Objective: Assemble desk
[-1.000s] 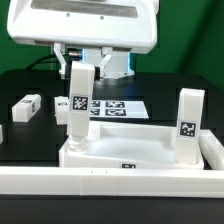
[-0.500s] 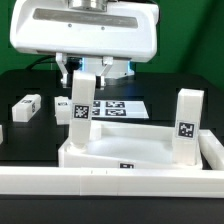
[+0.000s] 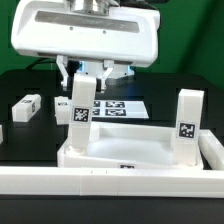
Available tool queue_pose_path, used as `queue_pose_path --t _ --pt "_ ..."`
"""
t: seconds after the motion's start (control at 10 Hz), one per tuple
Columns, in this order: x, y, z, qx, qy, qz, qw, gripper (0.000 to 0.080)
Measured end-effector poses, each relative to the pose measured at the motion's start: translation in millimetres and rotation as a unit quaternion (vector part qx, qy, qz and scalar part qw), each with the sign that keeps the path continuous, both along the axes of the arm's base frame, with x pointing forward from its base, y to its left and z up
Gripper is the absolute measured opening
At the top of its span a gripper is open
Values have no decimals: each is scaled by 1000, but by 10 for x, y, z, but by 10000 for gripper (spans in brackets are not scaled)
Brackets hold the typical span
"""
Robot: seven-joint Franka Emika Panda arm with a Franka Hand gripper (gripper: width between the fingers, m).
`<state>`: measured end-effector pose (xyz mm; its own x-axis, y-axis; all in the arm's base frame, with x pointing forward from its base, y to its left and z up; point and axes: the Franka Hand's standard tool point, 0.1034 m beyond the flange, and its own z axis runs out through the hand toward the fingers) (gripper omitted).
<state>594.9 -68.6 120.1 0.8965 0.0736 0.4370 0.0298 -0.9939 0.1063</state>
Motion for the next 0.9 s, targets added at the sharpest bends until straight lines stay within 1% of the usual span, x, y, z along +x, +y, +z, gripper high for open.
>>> queue_pose_path --t 0.2,0.3,0.4,0.5,0.8,0.9 --pt "-1 -1 -2 0 1 0 1000 290" --pt "-1 -1 -2 0 1 0 1000 561" --pt "-1 -1 -3 0 1 0 1000 561" --pt "-1 -2 -3 0 1 0 1000 625" --pt "11 -59 51 0 2 -2 1000 645" --pt "11 -79 111 3 4 -3 1000 648"
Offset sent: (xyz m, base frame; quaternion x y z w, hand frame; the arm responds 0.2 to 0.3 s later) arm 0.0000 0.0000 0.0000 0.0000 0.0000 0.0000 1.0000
